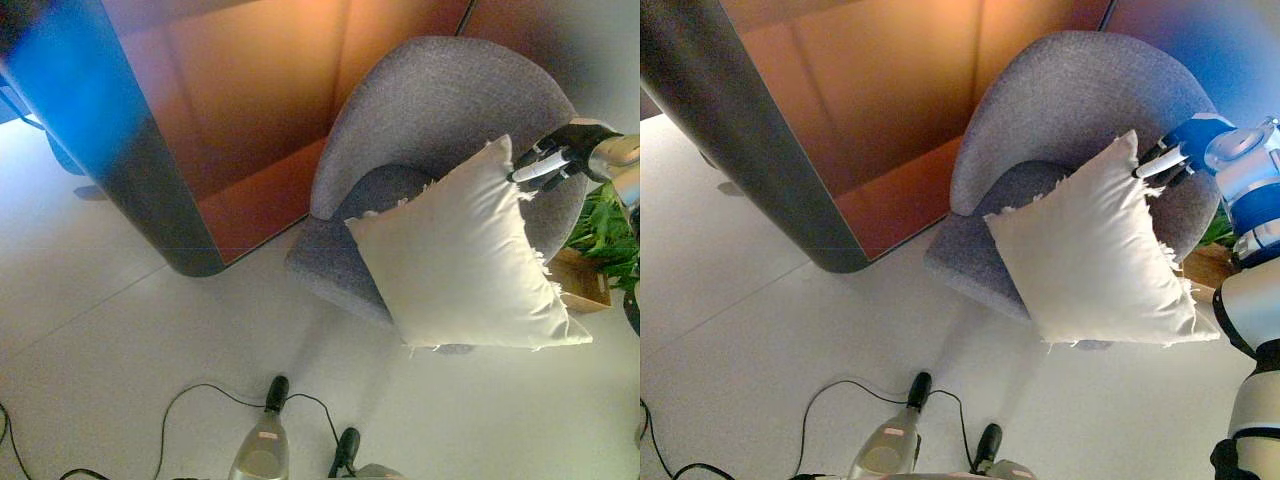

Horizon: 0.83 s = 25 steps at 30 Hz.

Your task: Pick up the pillow and put it on the sofa.

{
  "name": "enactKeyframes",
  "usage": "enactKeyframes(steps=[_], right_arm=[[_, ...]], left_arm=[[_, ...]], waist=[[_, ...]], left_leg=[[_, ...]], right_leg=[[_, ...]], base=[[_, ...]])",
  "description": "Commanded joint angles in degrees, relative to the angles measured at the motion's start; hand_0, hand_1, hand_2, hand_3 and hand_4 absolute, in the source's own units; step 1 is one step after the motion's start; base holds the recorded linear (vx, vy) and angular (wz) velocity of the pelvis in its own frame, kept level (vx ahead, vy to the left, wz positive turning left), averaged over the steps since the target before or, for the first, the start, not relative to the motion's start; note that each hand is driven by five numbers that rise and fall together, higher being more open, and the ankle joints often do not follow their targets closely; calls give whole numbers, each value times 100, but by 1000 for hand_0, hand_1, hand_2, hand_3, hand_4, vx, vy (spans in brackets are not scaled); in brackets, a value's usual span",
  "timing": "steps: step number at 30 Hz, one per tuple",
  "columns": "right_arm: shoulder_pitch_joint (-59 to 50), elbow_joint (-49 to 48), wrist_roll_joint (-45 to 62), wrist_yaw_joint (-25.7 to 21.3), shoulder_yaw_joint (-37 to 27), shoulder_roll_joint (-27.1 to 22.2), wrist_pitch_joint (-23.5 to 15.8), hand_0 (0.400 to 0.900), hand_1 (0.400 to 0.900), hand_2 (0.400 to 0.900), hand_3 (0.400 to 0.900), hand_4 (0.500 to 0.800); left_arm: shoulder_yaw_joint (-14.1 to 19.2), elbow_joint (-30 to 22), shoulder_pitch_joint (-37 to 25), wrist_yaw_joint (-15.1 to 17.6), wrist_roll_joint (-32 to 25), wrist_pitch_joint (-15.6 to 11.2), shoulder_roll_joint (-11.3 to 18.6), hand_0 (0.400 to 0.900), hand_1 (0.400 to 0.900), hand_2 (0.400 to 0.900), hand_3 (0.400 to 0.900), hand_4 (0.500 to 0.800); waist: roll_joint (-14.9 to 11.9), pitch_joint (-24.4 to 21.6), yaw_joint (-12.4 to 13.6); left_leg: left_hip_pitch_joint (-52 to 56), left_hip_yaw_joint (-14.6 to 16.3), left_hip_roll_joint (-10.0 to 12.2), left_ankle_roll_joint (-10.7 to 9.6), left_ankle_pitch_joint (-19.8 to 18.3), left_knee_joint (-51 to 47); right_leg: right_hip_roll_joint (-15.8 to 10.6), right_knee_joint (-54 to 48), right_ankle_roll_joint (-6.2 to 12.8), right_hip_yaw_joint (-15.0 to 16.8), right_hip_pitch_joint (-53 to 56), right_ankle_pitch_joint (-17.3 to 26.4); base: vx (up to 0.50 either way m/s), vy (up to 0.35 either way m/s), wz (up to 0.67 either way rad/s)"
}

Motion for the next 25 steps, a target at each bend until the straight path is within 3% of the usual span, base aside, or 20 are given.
enactKeyframes(steps=[1,10,17,21,25], right_arm=[[-1406,80,-211,-385,556,-827,-228,900,900,900,900,800],[-1039,129,-280,-305,254,-1011,-384,900,900,900,900,800],[-390,-216,207,-251,-274,-1214,-758,900,900,900,900,800],[649,-788,542,-478,-1169,-1162,-884,900,900,900,900,800],[2545,-1501,734,-598,-2570,-872,-943,900,900,900,900,800]], left_arm=[[-277,215,334,-227,-31,3,356,900,900,900,900,800],[-257,201,393,-304,30,-29,295,900,900,900,900,800],[-195,240,340,-341,-12,-40,258,900,900,900,900,800],[-122,191,342,-253,-70,-39,117,900,900,900,900,800],[7,159,324,-89,-149,-34,8,900,900,900,900,800]], waist=[[-144,-303,85],[-64,-508,-39],[27,-649,-222],[132,-729,-355],[233,-783,-578]], left_leg=[[651,285,75,-79,-975,-40],[816,372,69,-82,-1024,-40],[912,462,56,-103,-1055,-40],[1006,519,40,-94,-1068,-40],[1120,634,38,-79,-1099,-40]], right_leg=[[-142,-8,261,167,-144,327],[-151,-8,267,251,-45,292],[-154,-8,273,337,3,259],[-169,-8,282,380,73,256],[-169,-8,281,473,145,244]], base=[[-31,-1,-6],[4,6,-9],[-22,2,-8],[-11,30,-12],[2,35,-12]])
